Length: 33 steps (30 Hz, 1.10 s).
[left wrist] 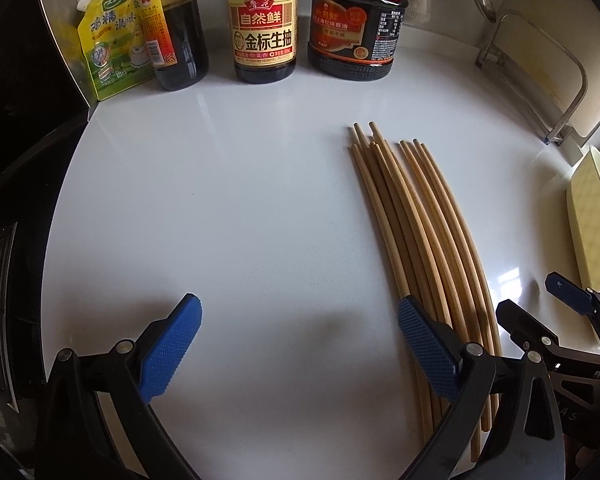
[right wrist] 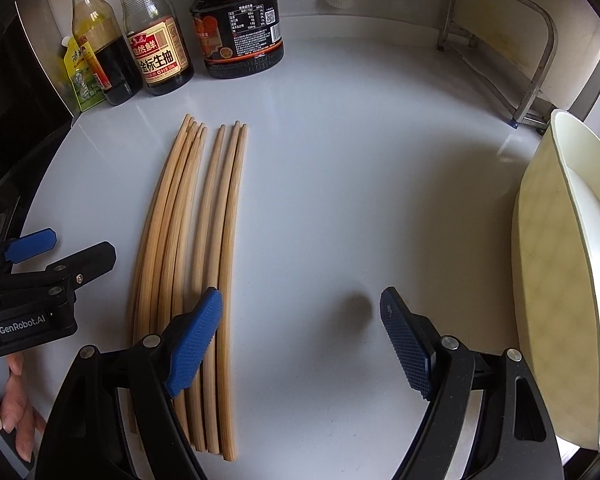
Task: Organize utensils
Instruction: 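Lower the left gripper onto one wooden chopstick and close while the right gripper grasps another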
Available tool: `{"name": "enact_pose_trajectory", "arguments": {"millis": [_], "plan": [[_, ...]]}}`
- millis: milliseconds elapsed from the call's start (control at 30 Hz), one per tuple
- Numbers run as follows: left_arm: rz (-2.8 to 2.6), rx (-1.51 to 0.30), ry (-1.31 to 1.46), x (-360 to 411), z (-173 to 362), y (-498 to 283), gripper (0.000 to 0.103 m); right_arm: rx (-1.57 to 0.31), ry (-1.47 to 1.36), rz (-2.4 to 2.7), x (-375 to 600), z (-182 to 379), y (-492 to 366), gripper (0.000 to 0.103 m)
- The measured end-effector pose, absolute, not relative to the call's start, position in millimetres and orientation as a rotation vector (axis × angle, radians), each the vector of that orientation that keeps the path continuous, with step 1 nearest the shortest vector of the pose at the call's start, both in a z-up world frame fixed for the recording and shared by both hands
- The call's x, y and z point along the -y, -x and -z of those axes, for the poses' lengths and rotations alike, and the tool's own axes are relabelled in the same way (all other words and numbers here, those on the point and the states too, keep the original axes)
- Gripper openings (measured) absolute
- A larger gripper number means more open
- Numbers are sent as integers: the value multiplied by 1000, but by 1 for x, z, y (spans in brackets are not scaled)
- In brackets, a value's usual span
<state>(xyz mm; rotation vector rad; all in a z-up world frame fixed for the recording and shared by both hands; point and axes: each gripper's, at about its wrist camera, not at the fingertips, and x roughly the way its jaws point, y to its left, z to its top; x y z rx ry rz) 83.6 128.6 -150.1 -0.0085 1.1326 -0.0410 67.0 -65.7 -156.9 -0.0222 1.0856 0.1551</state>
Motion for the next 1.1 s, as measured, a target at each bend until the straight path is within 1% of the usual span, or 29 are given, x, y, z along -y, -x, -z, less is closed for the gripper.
{"name": "enact_pose_trajectory", "arguments": {"millis": [1100], "plan": [[49, -1151, 9, -114, 161, -81, 97, -1090, 111, -162, 63, 161, -67, 77]]}}
